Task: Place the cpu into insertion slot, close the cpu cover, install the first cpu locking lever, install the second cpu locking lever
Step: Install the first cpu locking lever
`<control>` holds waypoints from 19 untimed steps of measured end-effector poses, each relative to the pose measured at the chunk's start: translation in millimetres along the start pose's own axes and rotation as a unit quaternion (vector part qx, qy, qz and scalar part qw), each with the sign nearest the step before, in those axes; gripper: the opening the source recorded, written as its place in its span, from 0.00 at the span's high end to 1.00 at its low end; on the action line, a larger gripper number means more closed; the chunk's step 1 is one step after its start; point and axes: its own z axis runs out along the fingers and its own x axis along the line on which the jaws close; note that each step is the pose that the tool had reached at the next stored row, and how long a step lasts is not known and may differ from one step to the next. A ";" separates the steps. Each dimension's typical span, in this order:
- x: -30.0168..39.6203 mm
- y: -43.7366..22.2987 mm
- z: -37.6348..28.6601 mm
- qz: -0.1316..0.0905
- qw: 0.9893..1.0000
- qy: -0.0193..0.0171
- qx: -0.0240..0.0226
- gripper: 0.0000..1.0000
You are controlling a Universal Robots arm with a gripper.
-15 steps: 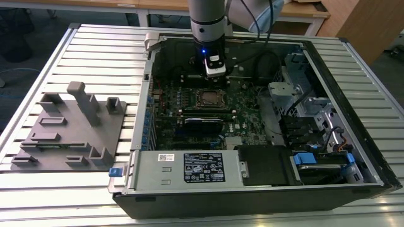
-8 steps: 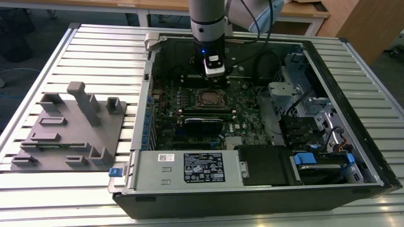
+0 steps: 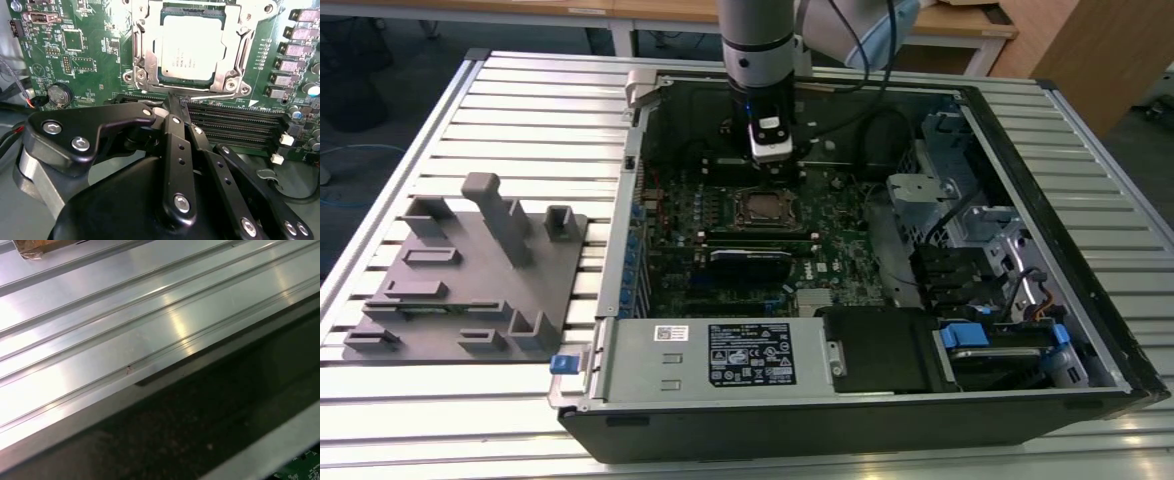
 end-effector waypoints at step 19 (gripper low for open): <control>0.5 3.0 2.0 0.010 1.000 -0.005 0.009 0.90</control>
